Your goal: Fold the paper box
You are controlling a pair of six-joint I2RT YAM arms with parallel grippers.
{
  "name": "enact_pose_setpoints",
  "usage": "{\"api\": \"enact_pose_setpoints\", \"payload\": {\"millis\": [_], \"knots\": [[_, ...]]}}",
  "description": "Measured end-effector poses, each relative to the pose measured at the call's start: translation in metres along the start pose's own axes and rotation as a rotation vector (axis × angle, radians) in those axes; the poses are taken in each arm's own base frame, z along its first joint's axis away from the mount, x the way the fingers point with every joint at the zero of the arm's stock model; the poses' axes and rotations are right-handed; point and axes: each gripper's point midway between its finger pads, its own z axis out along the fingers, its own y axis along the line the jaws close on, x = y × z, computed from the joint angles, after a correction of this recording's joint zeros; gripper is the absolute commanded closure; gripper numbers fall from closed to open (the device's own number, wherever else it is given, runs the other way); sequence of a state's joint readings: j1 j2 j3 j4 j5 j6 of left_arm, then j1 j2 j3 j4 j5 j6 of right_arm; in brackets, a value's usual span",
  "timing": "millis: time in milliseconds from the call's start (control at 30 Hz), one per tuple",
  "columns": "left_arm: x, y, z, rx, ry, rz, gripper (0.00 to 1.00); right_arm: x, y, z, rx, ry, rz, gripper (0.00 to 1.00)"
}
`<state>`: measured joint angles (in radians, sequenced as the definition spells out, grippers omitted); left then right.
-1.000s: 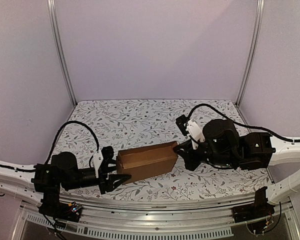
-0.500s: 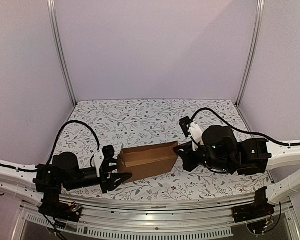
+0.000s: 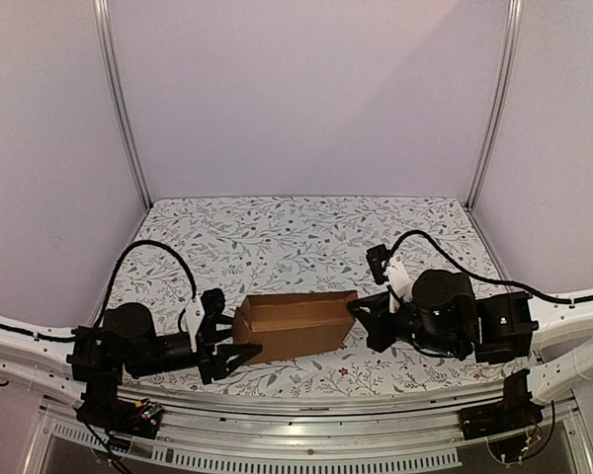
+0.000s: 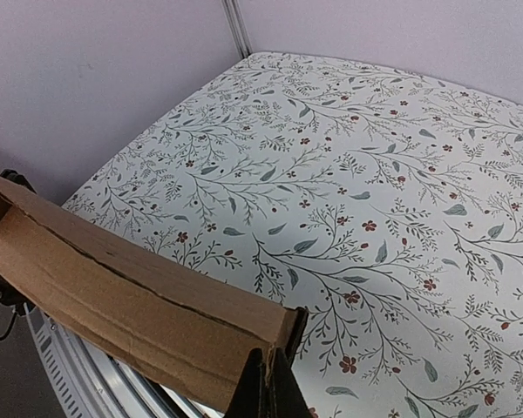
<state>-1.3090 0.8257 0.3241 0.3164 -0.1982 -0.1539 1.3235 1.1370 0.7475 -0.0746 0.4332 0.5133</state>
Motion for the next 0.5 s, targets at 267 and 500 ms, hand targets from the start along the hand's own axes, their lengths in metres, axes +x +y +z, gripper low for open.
{"api": "enact_pose_setpoints", "payload": {"millis": [267,500], "knots": [[0.012,-0.001,0.015,-0.004,0.014,-0.012,1.00,0.010,-0.013,0.001,0.051,-0.004,-0.008,1.00],[0.025,-0.003,0.032,-0.004,0.017,-0.019,1.00,0.023,-0.031,-0.001,0.110,0.010,-0.048,1.00]]}}
